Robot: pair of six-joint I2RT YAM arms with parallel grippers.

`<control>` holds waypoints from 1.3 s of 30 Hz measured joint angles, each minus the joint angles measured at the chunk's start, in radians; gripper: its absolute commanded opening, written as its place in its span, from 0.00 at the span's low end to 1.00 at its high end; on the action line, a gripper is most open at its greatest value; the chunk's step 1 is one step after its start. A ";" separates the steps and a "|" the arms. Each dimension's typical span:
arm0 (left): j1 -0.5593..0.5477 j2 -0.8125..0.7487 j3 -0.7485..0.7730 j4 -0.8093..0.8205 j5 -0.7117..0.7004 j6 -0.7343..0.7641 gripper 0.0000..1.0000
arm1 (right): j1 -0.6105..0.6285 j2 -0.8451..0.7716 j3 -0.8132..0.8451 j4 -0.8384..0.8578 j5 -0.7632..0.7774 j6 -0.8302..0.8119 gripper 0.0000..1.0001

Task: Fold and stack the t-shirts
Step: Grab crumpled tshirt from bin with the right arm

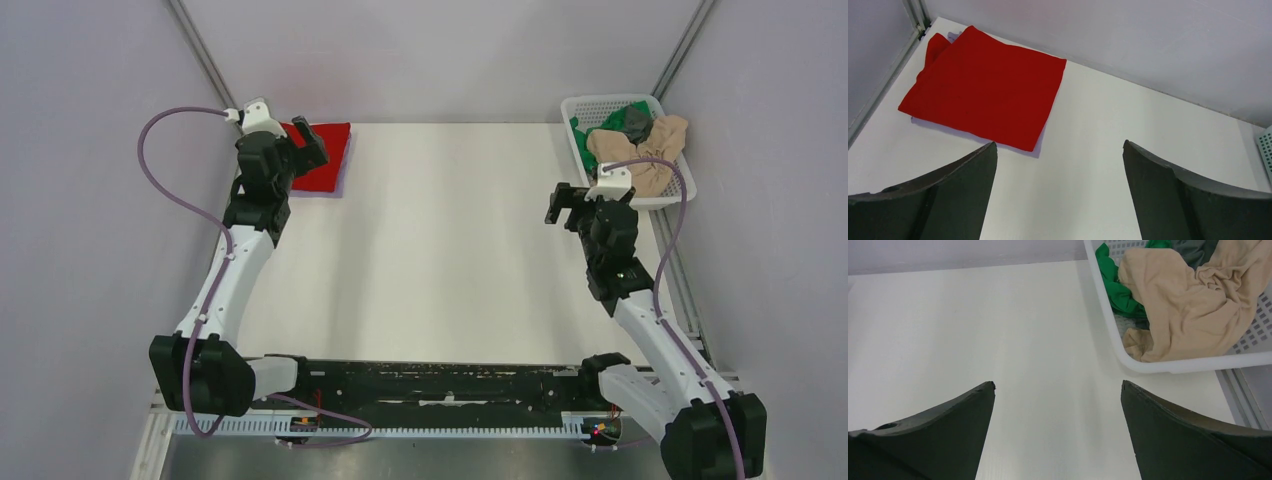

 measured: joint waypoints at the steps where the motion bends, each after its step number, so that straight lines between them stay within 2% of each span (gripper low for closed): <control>1: 0.000 0.000 0.000 -0.002 -0.006 0.000 1.00 | 0.000 0.013 0.013 0.001 0.002 -0.002 0.98; 6: 0.000 0.000 0.000 -0.019 -0.039 0.000 1.00 | 0.002 0.090 0.090 0.013 0.043 -0.032 0.99; 12: 0.000 0.001 0.000 -0.030 -0.052 0.000 1.00 | -0.033 0.354 0.374 -0.063 0.230 -0.025 0.99; 15: 0.000 0.001 0.000 -0.030 -0.053 0.000 1.00 | -0.083 0.466 0.475 -0.088 0.269 -0.026 0.99; 22: 0.000 0.001 -0.024 -0.021 -0.053 0.000 1.00 | -0.238 0.767 0.755 -0.248 0.278 0.041 0.99; 28: 0.000 0.004 -0.029 -0.012 -0.051 0.000 1.00 | -0.348 0.951 0.892 -0.297 0.168 0.083 0.99; 31: 0.000 0.023 -0.029 -0.002 -0.048 0.000 1.00 | -0.367 1.038 0.950 -0.293 0.115 0.063 0.88; 33: 0.000 0.038 -0.029 -0.002 -0.047 0.000 1.00 | -0.367 1.105 1.006 -0.288 0.093 0.047 0.77; 39: 0.000 0.058 -0.029 -0.008 -0.048 0.000 1.00 | -0.360 1.210 1.070 -0.265 0.048 0.039 0.16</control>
